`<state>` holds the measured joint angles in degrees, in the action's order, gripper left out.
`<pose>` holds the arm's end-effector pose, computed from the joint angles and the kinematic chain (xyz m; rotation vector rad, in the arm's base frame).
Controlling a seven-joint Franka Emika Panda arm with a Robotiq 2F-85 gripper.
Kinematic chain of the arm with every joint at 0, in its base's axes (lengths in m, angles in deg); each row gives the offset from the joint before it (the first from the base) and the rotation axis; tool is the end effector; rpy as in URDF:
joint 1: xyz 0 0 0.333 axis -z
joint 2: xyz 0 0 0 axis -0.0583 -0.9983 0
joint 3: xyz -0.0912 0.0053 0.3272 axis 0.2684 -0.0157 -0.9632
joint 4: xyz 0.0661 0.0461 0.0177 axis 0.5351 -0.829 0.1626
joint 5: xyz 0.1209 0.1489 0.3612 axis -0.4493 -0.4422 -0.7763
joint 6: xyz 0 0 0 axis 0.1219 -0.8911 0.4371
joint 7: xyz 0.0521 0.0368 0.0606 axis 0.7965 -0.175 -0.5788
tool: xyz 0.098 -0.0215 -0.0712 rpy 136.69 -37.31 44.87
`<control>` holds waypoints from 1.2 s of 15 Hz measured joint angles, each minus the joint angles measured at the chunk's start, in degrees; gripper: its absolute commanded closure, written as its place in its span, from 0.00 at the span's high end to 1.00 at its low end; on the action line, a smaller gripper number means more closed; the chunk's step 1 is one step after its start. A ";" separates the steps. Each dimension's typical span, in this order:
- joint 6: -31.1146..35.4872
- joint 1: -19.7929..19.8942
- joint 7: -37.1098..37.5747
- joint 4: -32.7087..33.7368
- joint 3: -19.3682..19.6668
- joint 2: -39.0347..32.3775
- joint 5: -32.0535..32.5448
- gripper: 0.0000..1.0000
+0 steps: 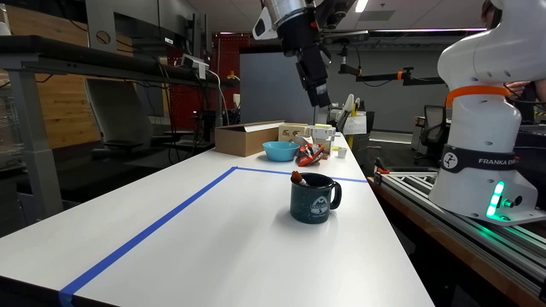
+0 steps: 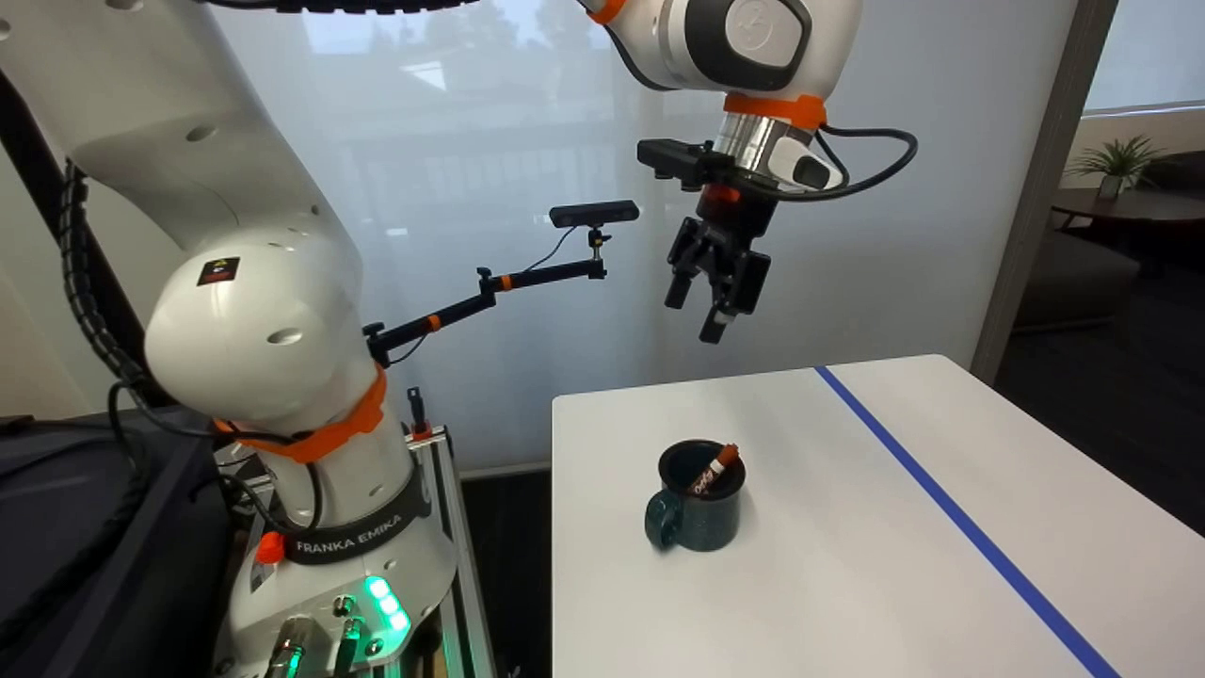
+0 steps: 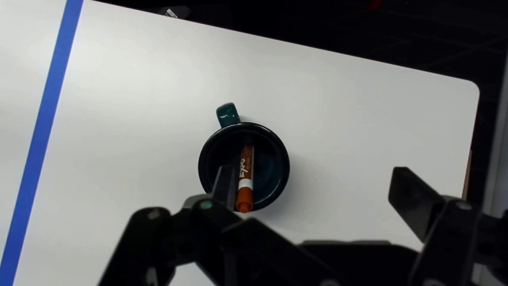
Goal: Take the red marker out of the mug.
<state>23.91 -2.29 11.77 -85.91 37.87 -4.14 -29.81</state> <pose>0.4267 -0.0113 0.3732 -3.0733 0.1135 0.5677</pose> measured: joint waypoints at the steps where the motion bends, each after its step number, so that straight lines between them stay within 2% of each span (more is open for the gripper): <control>1: 0.40 0.21 -0.80 -0.02 0.36 -0.58 0.00 1.00; 8: 4.64 0.85 -5.84 2.46 1.91 -9.36 0.00 1.00; 18: 4.61 0.85 -6.15 8.47 1.83 -21.02 0.00 1.00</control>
<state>28.52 -1.44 5.62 -77.44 39.70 -25.17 -29.81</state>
